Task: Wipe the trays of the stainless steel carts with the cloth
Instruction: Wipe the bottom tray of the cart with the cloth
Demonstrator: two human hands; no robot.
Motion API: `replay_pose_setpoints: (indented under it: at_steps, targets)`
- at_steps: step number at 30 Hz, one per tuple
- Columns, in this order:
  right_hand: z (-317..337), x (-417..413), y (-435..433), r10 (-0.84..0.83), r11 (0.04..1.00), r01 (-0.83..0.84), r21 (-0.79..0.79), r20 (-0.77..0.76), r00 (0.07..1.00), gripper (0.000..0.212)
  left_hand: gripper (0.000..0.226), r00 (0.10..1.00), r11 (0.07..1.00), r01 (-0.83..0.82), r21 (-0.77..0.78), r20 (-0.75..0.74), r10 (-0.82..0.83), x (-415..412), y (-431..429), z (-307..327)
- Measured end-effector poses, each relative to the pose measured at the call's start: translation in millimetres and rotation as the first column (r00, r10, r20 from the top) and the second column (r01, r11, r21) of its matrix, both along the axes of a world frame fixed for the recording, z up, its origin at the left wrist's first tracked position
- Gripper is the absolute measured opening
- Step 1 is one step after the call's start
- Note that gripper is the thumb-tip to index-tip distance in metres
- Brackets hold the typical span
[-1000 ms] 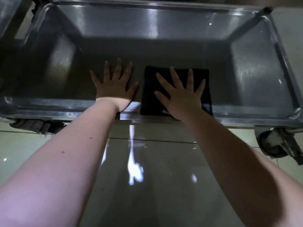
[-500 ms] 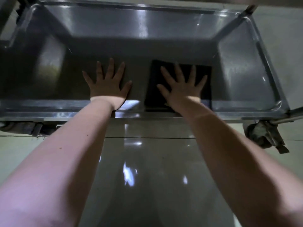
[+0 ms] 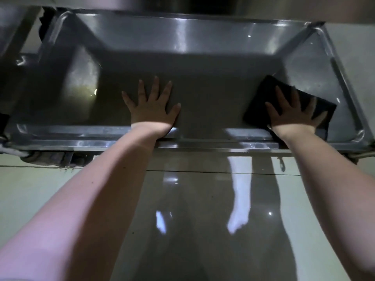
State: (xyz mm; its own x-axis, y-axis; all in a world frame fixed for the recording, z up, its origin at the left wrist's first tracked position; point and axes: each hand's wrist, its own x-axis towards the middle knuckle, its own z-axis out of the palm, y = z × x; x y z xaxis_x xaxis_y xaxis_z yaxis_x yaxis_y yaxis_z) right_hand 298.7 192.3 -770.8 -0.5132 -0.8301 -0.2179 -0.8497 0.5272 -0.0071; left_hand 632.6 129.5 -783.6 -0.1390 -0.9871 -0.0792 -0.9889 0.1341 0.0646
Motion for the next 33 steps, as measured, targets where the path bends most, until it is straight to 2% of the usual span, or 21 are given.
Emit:
replay_pose_setpoints:
  at_steps: [2, 6, 9, 11, 12, 14, 15, 16, 19, 21, 25, 28, 30, 33]
  targets:
    - [-0.9, 40.8, -8.8, 0.049, 0.998, -0.049, -0.036, 0.002, 0.999, 0.062, 0.062, 0.999, 1.000, 0.001, 0.018, -0.033, 0.000, 3.9, 0.2, 4.2]
    - [-0.6, 148.7, -28.7, 0.304, 0.951, -0.301, -0.076, 0.025, 0.952, 0.061, 0.055, 0.976, 1.000, 0.012, -0.023, -0.219, -0.017, 28.4, 1.8, 19.7]
    - [-0.5, 224.6, -31.6, 0.502, 0.865, -0.498, -0.062, 0.085, 0.861, 0.060, 0.058, 0.981, 0.995, 0.001, -0.098, -0.195, -0.020, 54.6, 4.8, 32.7]
    - [3.9, 234.7, -32.6, 0.557, 0.830, -0.542, -0.129, 0.142, 0.818, 0.058, 0.059, 0.982, 0.995, 0.010, -0.100, -0.187, -0.029, 59.7, 11.1, 36.0]
    - [7.3, 225.4, -33.4, 0.520, 0.849, -0.486, -0.208, 0.166, 0.838, 0.057, 0.060, 0.983, 0.995, 0.029, -0.100, -0.179, -0.046, 55.8, 15.2, 36.0]
    - [11.1, 189.7, -34.0, 0.312, 0.916, -0.221, -0.335, 0.250, 0.917, 0.055, 0.058, 0.980, 0.990, 0.113, -0.088, -0.156, -0.125, 31.5, 21.2, 34.2]
    - [10.6, 170.2, -31.8, 0.216, 0.937, -0.111, -0.331, 0.301, 0.929, 0.054, 0.057, 0.975, 0.985, 0.157, -0.067, -0.149, -0.166, 12.6, 23.5, 32.2]
    - [9.0, 155.7, -27.3, 0.185, 0.951, -0.089, -0.295, 0.317, 0.930, 0.054, 0.056, 0.973, 0.983, 0.180, -0.031, -0.143, -0.183, -7.6, 26.0, 29.8]
    - [0.3, 148.6, -12.5, 0.298, 0.941, -0.240, -0.239, 0.244, 0.923, 0.054, 0.061, 0.993, 0.991, 0.090, 0.098, -0.080, -0.082, -52.8, 34.7, 19.2]
    - [-3.1, 151.1, -13.6, 0.301, 0.933, -0.231, -0.276, 0.248, 0.921, 0.055, 0.064, 0.998, 0.995, 0.063, 0.084, -0.019, -0.062, -49.4, 36.8, 12.5]
    - [-7.5, 147.6, -15.4, 0.341, 0.931, -0.314, -0.188, 0.134, 0.931, 0.058, 0.066, 1.000, 1.000, 0.011, -0.019, 0.011, -0.011, 33.0, 17.1, 10.4]
    - [-9.8, 153.7, -14.2, 0.318, 0.943, -0.312, -0.115, 0.045, 0.947, 0.063, 0.066, 0.997, 0.998, -0.052, 0.032, 0.062, 0.050, 98.8, 6.2, 12.1]
    - [-8.7, 169.0, -19.0, 0.264, 0.959, -0.260, -0.111, 0.023, 0.964, 0.063, 0.068, 0.996, 0.997, -0.052, 0.056, 0.076, 0.048, 110.6, 5.9, 12.6]
    - [-6.8, 197.9, -27.5, 0.333, 0.936, -0.330, -0.124, 0.011, 0.943, 0.061, 0.079, 0.998, 0.995, -0.042, 0.093, 0.055, 0.037, 103.5, 6.7, 16.9]
